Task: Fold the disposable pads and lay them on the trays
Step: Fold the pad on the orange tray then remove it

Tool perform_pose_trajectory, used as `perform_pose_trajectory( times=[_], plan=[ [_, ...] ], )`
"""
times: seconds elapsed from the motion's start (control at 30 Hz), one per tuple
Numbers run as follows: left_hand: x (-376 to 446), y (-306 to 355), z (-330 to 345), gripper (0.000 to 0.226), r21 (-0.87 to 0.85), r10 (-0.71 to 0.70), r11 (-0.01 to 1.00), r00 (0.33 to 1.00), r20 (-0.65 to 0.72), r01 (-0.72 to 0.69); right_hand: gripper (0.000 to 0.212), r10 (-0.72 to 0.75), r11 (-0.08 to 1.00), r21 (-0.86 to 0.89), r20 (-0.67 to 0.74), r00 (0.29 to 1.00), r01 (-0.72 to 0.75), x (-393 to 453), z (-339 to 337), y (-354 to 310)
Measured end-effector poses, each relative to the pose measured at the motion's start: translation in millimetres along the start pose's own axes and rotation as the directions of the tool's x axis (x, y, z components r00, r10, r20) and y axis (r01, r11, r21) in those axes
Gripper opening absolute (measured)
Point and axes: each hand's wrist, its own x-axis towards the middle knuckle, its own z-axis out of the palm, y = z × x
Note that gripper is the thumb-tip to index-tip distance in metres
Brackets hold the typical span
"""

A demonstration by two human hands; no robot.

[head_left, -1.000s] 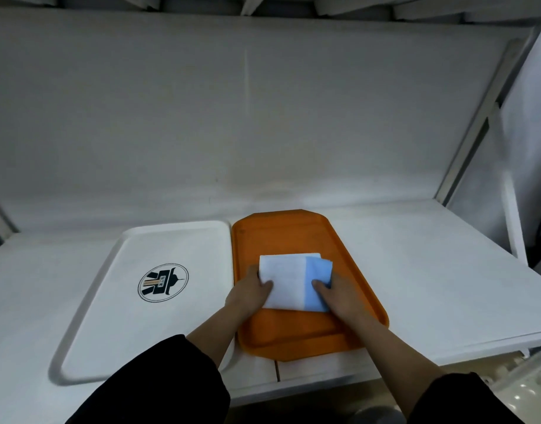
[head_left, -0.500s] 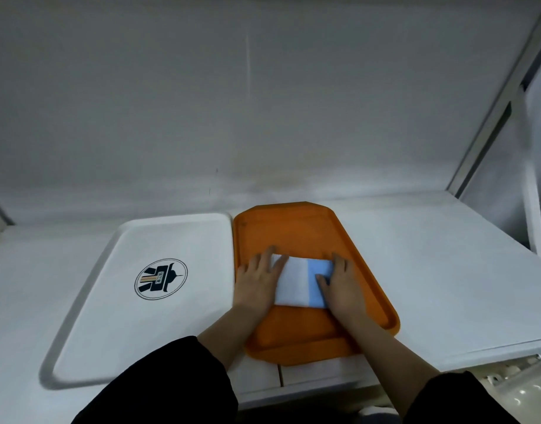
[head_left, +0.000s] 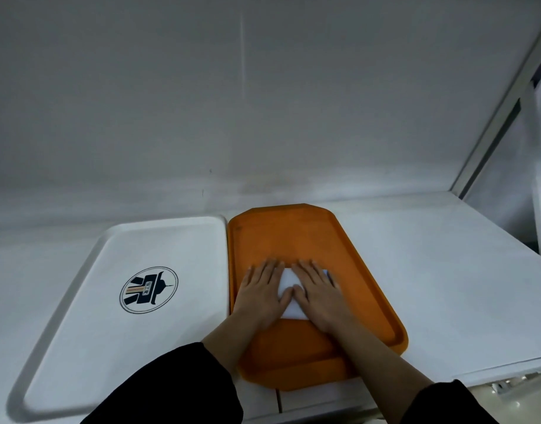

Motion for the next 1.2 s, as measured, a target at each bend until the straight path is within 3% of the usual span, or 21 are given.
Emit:
perform_pose_trajectory(
  times=[0.47,0.63,0.9,1.07,1.2],
  plan=[
    [3.9,-2.9,7.7,0.066,-0.084,-0.051,0.995,0.999,-0.004,0.05,0.125,0.11,0.994,0.006,0.048,0.993,-0.111,3.9,2.7,-4.1],
    [-11.3,-11.8,-3.1,0.065,-0.005,0.05,0.999,0.996,0.075,-0.05,0.128,0.111,0.994,-0.031,0.089,0.99,-0.109,-4.2,-4.3,-2.9],
    [-30.1,-19.7,-15.0,0.068,0.073,0.189,0.977,0.969,0.158,-0.202,0.098,-0.177,0.974,-0.109,0.19,0.966,0.2,-26.0,-27.9,-8.0],
    [-38.5,-20.9,-17.3,0.077,0.073,0.176,0.979,0.968,0.18,-0.192,0.105,-0.166,0.96,-0.175,0.267,0.949,0.217,-26.1,-28.4,-14.7],
    [-38.0,-19.9,-21.9,0.08,0.053,0.167,0.982,0.963,0.212,-0.182,0.072,-0.164,0.937,-0.25,0.302,0.939,0.244,-22.1,-36.5,-20.9]
  ],
)
